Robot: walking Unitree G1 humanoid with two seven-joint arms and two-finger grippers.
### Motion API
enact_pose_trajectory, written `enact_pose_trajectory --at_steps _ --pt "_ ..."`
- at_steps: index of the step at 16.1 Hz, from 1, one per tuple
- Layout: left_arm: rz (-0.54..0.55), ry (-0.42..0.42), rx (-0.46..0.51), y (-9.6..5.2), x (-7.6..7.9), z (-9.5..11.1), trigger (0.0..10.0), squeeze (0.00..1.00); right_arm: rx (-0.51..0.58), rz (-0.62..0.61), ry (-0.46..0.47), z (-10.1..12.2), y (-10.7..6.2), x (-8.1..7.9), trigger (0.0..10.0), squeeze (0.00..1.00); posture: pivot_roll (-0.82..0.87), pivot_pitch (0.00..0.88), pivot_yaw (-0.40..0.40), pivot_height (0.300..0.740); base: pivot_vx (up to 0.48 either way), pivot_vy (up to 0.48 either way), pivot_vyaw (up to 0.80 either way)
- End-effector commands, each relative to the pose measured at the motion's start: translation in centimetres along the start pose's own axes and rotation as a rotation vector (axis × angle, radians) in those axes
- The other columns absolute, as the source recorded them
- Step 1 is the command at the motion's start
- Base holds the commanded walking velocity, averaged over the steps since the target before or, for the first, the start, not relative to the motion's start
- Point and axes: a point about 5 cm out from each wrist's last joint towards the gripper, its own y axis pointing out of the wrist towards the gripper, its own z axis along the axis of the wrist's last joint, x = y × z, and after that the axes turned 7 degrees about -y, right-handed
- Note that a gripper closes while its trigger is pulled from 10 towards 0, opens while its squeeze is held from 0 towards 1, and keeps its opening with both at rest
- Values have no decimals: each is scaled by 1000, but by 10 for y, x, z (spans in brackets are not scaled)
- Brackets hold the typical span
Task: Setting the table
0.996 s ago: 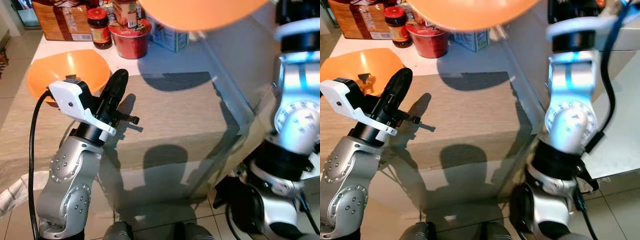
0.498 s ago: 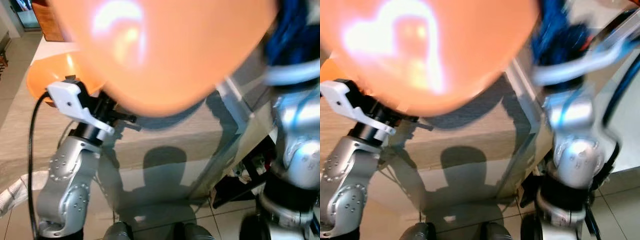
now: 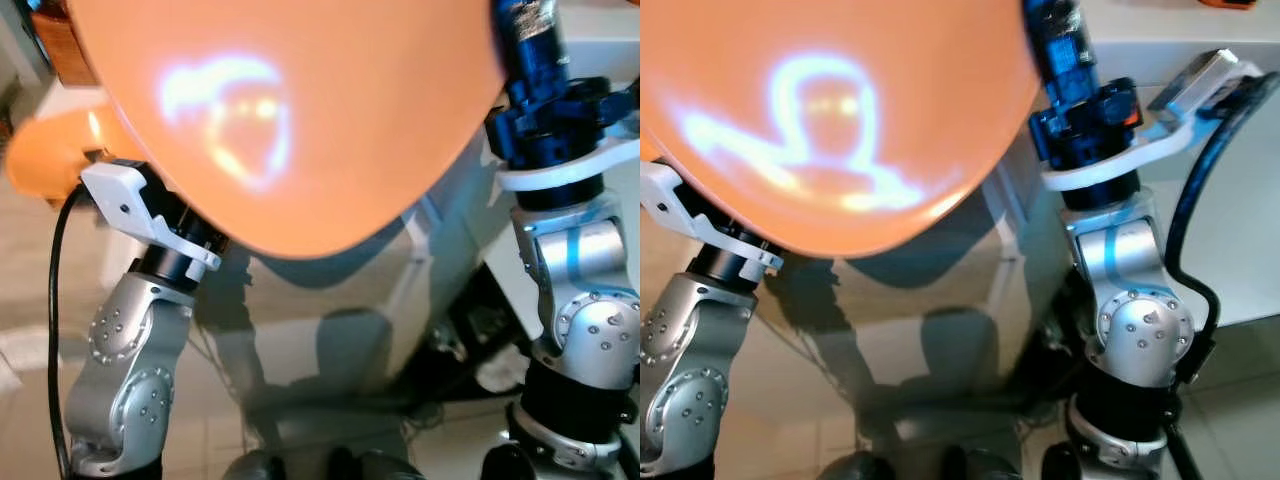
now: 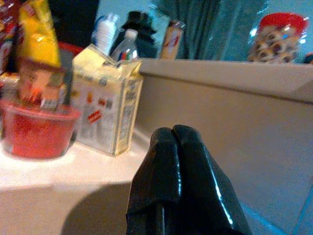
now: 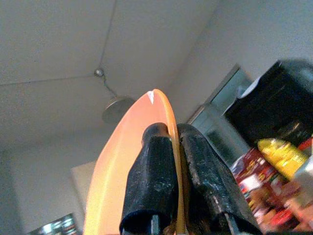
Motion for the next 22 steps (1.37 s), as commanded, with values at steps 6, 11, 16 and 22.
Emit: enact_pose_trajectory --at_steps 6,11,16,22 --pt "-14 -19 4 -4 1 0 10000 0 -9 21 -13 -2 10 -5 10000 0 -63 101 0 740 0 -465 0" --pt "-27 -36 -15 -8 3 -5 10000 0 16 -141 -47 2 8 18 10000 0 -64 103 1 740 0 -465 0" --pt "-28 -43 -53 -11 2 -15 10000 0 6 -199 -47 0 0 27 10000 0 -67 103 4 740 0 -465 0" --pt "-15 -55 -87 -16 -1 -26 10000 0 -8 -304 -56 -3 -18 44 10000 0 -80 99 2 740 0 -465 0"
